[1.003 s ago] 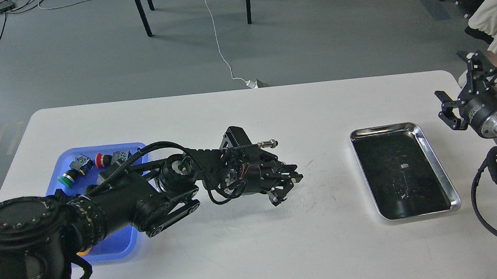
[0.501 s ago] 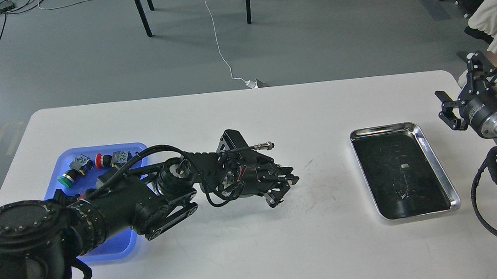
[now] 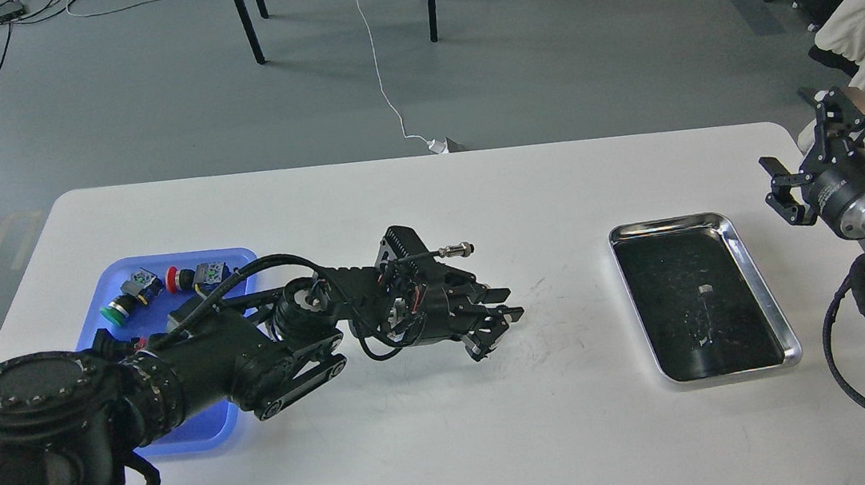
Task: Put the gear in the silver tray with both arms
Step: 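Release the black gear on the table and lift the left arm away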
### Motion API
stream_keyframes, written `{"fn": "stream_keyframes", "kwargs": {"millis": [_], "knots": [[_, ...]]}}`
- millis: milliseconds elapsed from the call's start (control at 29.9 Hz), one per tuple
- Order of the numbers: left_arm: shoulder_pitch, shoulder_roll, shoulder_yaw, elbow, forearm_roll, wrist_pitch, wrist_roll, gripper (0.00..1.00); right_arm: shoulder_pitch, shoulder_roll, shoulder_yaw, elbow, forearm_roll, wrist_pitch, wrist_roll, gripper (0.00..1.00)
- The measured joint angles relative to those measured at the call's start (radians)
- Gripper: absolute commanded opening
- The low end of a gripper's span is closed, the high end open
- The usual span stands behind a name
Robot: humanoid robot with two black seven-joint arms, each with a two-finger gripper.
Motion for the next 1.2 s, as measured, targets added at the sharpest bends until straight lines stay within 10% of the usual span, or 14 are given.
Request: {"fn": "stream_keyframes", "kwargs": {"millis": [602,903,1204], "knots": [[-0.136,0.04,-0.031,-0.02,-0.335,0.003,0.0,0.6,0.068,-0.102,-0.196,0.043,-0.096,0.009,-0.024,0.99],[-0.197,0.194,-0.032,-0.034,-0.701,0.003,0.0,0.92,0.192,-0.198,-0.381,0.059,-0.126,0.034,-0.023,0.99],[-0.201,0.328,-0.081,-0.035,-0.897,0.001,0.0,0.94,0.291,-0.255,-0.457,0.14,-0.197,0.045,-0.015,0.99]]}}
